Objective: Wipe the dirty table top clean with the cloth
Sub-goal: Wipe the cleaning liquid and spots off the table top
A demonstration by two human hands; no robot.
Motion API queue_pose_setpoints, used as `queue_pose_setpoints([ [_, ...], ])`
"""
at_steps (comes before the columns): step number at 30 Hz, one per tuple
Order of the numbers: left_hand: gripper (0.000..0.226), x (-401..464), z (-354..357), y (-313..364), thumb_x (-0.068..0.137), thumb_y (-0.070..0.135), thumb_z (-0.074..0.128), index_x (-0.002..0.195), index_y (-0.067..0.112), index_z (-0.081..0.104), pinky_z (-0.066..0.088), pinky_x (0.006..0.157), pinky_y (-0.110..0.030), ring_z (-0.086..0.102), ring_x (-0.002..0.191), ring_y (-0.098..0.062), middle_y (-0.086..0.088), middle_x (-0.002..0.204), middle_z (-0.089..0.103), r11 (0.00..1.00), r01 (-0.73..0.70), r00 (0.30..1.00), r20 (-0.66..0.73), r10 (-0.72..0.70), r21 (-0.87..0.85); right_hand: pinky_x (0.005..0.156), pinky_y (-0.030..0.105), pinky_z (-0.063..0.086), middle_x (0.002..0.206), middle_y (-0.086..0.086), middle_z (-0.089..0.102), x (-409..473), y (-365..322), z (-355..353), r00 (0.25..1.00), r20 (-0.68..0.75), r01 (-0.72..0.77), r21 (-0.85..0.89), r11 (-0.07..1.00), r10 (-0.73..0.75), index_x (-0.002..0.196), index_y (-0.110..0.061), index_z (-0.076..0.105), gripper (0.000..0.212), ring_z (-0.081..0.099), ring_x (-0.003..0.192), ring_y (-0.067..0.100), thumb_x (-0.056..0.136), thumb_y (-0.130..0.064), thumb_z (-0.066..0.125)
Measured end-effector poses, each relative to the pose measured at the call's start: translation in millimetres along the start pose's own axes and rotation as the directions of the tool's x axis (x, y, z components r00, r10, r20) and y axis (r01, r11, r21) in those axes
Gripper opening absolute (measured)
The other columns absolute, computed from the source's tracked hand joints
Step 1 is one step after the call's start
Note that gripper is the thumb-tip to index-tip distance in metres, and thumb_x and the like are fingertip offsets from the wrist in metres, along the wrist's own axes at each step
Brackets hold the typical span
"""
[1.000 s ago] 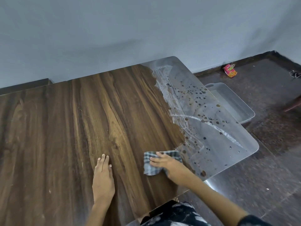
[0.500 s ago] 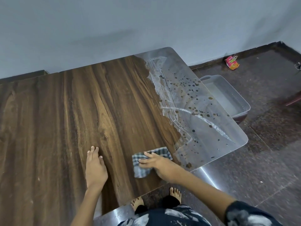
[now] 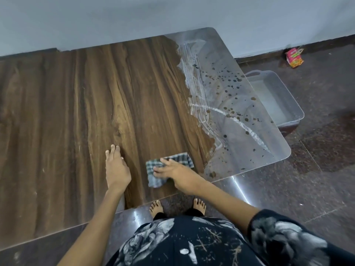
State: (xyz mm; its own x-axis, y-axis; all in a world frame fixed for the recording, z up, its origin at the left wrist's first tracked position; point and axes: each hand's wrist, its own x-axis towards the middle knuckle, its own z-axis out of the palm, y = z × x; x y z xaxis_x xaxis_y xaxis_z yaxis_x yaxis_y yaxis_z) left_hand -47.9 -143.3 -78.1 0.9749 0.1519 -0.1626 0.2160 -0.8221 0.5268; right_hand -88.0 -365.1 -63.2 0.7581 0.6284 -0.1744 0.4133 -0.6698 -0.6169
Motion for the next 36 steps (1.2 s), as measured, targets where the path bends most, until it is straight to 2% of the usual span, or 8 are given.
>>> queue_pose_setpoints([
  [5, 0.046, -3, 2, 4, 0.098, 0.004, 0.025, 0.144, 0.002, 0.021, 0.012, 0.117, -0.039, 0.004, 0.144, -0.027, -0.010, 0.155, 0.013, 1.000, 0.022, 1.000, -0.008, -0.022, 0.003, 0.117, 0.030, -0.001, 0.147, -0.020, 0.025, -65, 29, -28, 0.995, 0.101, 0.005, -0.083, 0.997, 0.004, 0.137, -0.032, 0.040, 0.085, -0.002, 0.138, -0.002, 0.073, 0.023, 0.039],
  [10, 0.047, -6, 3, 13, 0.098, 0.003, 0.026, 0.145, 0.001, 0.019, 0.011, 0.117, -0.041, 0.001, 0.144, -0.028, -0.010, 0.156, 0.010, 0.999, 0.039, 0.999, 0.018, -0.039, 0.009, 0.118, 0.047, 0.012, 0.144, -0.005, 0.039, -36, 66, -53, 0.985, -0.091, -0.148, 0.003, 0.989, 0.147, 0.134, -0.016, 0.047, 0.071, 0.016, 0.142, 0.019, 0.075, 0.022, 0.043],
  [13, 0.047, -9, 7, 18, 0.098, 0.002, 0.026, 0.144, 0.002, 0.020, 0.010, 0.118, -0.038, 0.001, 0.144, -0.027, -0.011, 0.156, 0.010, 1.000, 0.024, 0.999, 0.023, -0.024, -0.018, 0.118, 0.033, 0.000, 0.149, -0.004, 0.033, -13, 27, -38, 0.956, -0.179, -0.240, -0.031, 0.970, 0.231, 0.138, -0.019, 0.042, 0.076, 0.012, 0.144, 0.020, 0.073, 0.022, 0.040],
  [21, 0.045, -14, 13, 34, 0.099, 0.010, 0.033, 0.143, 0.006, 0.027, 0.010, 0.117, -0.039, 0.005, 0.144, -0.023, -0.008, 0.155, 0.014, 1.000, -0.012, 0.999, 0.038, 0.013, -0.029, 0.119, 0.039, 0.008, 0.148, -0.016, 0.027, -79, 23, -20, 0.985, 0.163, 0.072, -0.093, 0.993, -0.056, 0.139, -0.030, 0.038, 0.083, -0.002, 0.139, 0.000, 0.074, 0.022, 0.040],
  [24, 0.045, -15, 17, 39, 0.099, 0.010, 0.034, 0.143, 0.006, 0.027, 0.007, 0.116, -0.041, 0.006, 0.144, -0.024, -0.008, 0.155, 0.014, 0.999, -0.036, 0.997, 0.063, 0.037, -0.021, 0.119, 0.039, 0.010, 0.145, -0.023, 0.024, -102, 57, -48, 0.996, 0.064, -0.058, -0.118, 0.991, 0.066, 0.136, -0.036, 0.036, 0.083, 0.003, 0.139, -0.002, 0.077, 0.022, 0.038],
  [27, 0.045, -17, 21, 48, 0.099, 0.010, 0.033, 0.143, 0.006, 0.027, 0.006, 0.116, -0.041, 0.004, 0.144, -0.024, -0.008, 0.155, 0.013, 0.998, -0.056, 0.994, 0.096, 0.059, -0.033, 0.118, 0.045, 0.016, 0.144, -0.007, 0.038, -79, 81, -61, 0.973, -0.137, -0.192, -0.050, 0.980, 0.183, 0.135, -0.020, 0.044, 0.071, 0.015, 0.142, 0.013, 0.077, 0.020, 0.041],
  [30, 0.045, -19, 27, 60, 0.099, 0.011, 0.034, 0.143, 0.006, 0.027, 0.005, 0.117, -0.040, 0.002, 0.144, -0.024, -0.007, 0.156, 0.013, 0.995, -0.094, 0.987, 0.129, 0.099, -0.040, 0.120, 0.039, 0.005, 0.148, -0.005, 0.034, -49, 54, -52, 0.939, -0.219, -0.279, -0.041, 0.959, 0.264, 0.138, -0.020, 0.041, 0.075, 0.012, 0.144, 0.017, 0.075, 0.019, 0.041],
  [36, 0.047, -25, 38, 79, 0.098, 0.017, 0.038, 0.144, 0.008, 0.026, 0.006, 0.116, -0.039, 0.002, 0.144, -0.024, -0.007, 0.156, 0.012, 0.984, -0.178, 0.965, 0.191, 0.181, -0.031, 0.119, 0.031, 0.002, 0.147, -0.015, 0.027, -95, 34, -25, 0.997, 0.076, 0.007, -0.078, 0.997, -0.001, 0.138, -0.027, 0.039, 0.081, 0.001, 0.140, 0.003, 0.073, 0.023, 0.037],
])
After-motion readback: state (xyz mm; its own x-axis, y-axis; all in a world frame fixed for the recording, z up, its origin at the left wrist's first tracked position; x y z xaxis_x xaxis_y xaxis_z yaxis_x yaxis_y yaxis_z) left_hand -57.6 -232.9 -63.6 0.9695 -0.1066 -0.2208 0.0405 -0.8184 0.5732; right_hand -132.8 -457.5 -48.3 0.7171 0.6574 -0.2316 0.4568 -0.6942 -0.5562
